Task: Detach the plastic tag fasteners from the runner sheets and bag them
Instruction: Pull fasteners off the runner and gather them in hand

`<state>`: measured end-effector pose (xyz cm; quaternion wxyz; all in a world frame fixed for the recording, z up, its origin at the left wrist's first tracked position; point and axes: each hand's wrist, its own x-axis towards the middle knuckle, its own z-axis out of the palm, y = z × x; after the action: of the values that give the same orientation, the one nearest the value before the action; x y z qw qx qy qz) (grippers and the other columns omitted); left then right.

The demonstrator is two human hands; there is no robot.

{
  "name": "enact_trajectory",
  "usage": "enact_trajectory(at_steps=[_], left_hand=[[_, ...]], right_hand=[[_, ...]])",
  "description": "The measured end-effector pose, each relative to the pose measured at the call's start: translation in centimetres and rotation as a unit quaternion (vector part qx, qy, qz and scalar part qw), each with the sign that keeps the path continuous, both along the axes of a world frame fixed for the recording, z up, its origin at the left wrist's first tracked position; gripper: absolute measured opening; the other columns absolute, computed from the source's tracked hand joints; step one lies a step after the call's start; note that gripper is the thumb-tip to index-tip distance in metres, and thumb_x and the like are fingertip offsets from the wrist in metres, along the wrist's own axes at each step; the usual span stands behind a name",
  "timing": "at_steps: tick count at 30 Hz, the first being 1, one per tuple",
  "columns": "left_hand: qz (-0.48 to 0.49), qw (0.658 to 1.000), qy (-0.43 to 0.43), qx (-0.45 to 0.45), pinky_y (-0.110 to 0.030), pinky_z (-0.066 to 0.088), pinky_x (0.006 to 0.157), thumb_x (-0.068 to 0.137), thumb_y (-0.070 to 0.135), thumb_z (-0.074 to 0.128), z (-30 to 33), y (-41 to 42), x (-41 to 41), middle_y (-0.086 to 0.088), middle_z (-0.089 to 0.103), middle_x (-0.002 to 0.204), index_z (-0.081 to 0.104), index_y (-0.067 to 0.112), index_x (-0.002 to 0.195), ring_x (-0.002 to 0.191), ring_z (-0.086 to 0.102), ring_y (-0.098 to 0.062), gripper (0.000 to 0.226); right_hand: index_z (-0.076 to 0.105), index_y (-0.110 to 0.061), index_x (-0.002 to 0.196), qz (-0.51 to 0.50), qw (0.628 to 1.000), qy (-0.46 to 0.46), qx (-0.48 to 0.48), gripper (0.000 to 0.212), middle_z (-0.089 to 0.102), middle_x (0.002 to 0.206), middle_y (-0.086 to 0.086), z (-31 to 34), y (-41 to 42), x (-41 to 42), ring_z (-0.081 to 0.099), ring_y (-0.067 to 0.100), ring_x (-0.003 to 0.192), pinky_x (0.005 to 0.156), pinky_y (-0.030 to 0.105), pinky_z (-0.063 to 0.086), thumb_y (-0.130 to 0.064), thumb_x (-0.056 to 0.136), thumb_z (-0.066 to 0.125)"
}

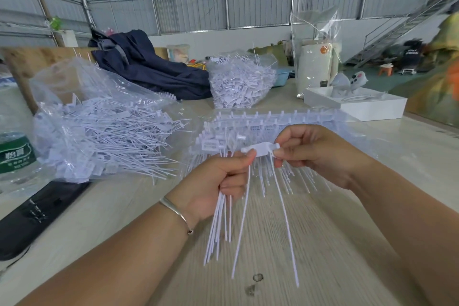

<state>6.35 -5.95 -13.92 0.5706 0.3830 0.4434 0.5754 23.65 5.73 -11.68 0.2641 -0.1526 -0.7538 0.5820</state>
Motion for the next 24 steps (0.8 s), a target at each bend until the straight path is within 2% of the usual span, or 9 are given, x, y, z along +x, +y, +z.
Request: enact_trajectory(at_steps=[1, 3, 5, 10, 12, 15, 20, 22, 24], left_hand=[[-0.031, 0.999, -0.016, 0.001, -0.013, 0.019, 0.035, 0.078, 0.021, 0.072, 0.0, -0.1, 0.2, 0.01, 0.026, 0.048, 0.063, 0.019, 0.065, 0.034, 0.021, -0.001, 0.016], [-0.083, 0.996, -0.034, -0.001, -0.012, 0.022, 0.034, 0.077, 0.023, 0.073, -0.2, -0.2, 0.6, 0.01, 0.028, 0.047, 0.055, 0.013, 0.083, 0.033, 0.024, 0.0, 0.021], [-0.106, 0.994, -0.029, 0.001, -0.012, 0.02, 0.034, 0.081, 0.023, 0.065, -0.2, -0.2, 0.9, 0.011, 0.029, 0.045, 0.049, 0.012, 0.085, 0.032, 0.025, 0.0, 0.019], [-0.055, 0.998, -0.038, 0.004, -0.013, 0.017, 0.033, 0.082, 0.02, 0.069, 0.2, -0.2, 1.2, 0.009, 0.033, 0.048, 0.05, 0.008, 0.1, 0.032, 0.025, 0.0, 0.03], [0.009, 1.0, -0.007, 0.009, -0.013, 0.017, 0.031, 0.082, 0.022, 0.065, 0.5, -0.2, 1.1, 0.01, 0.038, 0.045, 0.051, 0.006, 0.091, 0.031, 0.024, 0.0, 0.023], [0.1, 0.991, 0.082, 0.032, -0.014, 0.017, 0.032, 0.088, 0.019, 0.064, 0.4, 0.0, 0.7, 0.007, 0.048, 0.046, 0.055, 0.01, 0.075, 0.032, 0.024, -0.002, 0.018], [0.122, 0.978, 0.164, 0.031, -0.017, 0.019, 0.036, 0.087, 0.023, 0.067, -0.3, 0.2, 0.5, 0.006, 0.04, 0.043, 0.054, 0.015, 0.058, 0.036, 0.023, -0.007, 0.033], [0.121, 0.976, 0.178, 0.023, -0.02, 0.018, 0.039, 0.085, 0.025, 0.069, -0.5, 0.4, 0.3, 0.004, 0.038, 0.046, 0.056, 0.014, 0.06, 0.038, 0.023, -0.009, 0.03], [0.127, 0.975, 0.18, 0.019, -0.023, 0.019, 0.042, 0.083, 0.024, 0.071, -0.5, 0.4, 0.2, 0.003, 0.039, 0.049, 0.061, 0.008, 0.077, 0.041, 0.025, -0.011, 0.02]], right_hand=[[0.069, -0.014, 0.076, 0.03, 0.999, 0.004, -0.011, 0.024, 0.07, 0.071, 0.011, -0.1, -0.1, -0.2, 0.044, 0.013, 0.053, 0.055, 0.02, 0.038, -0.023, 0.062, 0.087], [0.071, -0.019, 0.073, 0.092, 0.995, 0.015, -0.034, 0.012, 0.067, 0.07, 0.006, -0.4, -0.4, -0.5, 0.05, 0.011, 0.055, 0.057, 0.018, 0.042, -0.018, 0.067, 0.081], [0.071, -0.021, 0.071, 0.126, 0.99, 0.028, -0.064, 0.011, 0.066, 0.072, 0.003, -0.5, -0.5, -0.7, 0.056, 0.01, 0.06, 0.059, 0.018, 0.046, -0.017, 0.066, 0.08], [0.061, -0.009, 0.08, 0.131, 0.987, 0.021, -0.094, 0.012, 0.061, 0.076, 0.01, -0.3, -0.2, -0.3, 0.048, 0.016, 0.061, 0.059, 0.021, 0.043, -0.013, 0.075, 0.071], [0.055, -0.008, 0.085, 0.102, 0.99, 0.03, -0.093, 0.016, 0.062, 0.072, 0.012, -0.2, 0.0, -0.3, 0.046, 0.019, 0.06, 0.056, 0.022, 0.042, -0.008, 0.08, 0.07], [0.06, -0.009, 0.091, 0.034, 0.998, 0.028, -0.052, 0.013, 0.06, 0.065, 0.014, -0.1, 0.0, -0.4, 0.045, 0.019, 0.053, 0.05, 0.02, 0.041, -0.009, 0.08, 0.067], [0.068, -0.002, 0.098, -0.003, 1.0, -0.015, 0.01, 0.012, 0.057, 0.061, 0.01, -0.4, -0.1, -0.6, 0.044, 0.019, 0.055, 0.051, 0.021, 0.039, -0.005, 0.087, 0.065], [0.069, 0.0, 0.099, -0.003, 1.0, -0.022, 0.011, 0.018, 0.056, 0.059, 0.009, -0.4, 0.0, -0.5, 0.044, 0.017, 0.053, 0.051, 0.02, 0.039, -0.008, 0.083, 0.067], [0.071, -0.002, 0.098, -0.002, 1.0, -0.025, 0.007, 0.016, 0.054, 0.057, 0.008, -0.4, 0.1, -0.4, 0.043, 0.016, 0.053, 0.051, 0.019, 0.039, -0.006, 0.083, 0.066]])
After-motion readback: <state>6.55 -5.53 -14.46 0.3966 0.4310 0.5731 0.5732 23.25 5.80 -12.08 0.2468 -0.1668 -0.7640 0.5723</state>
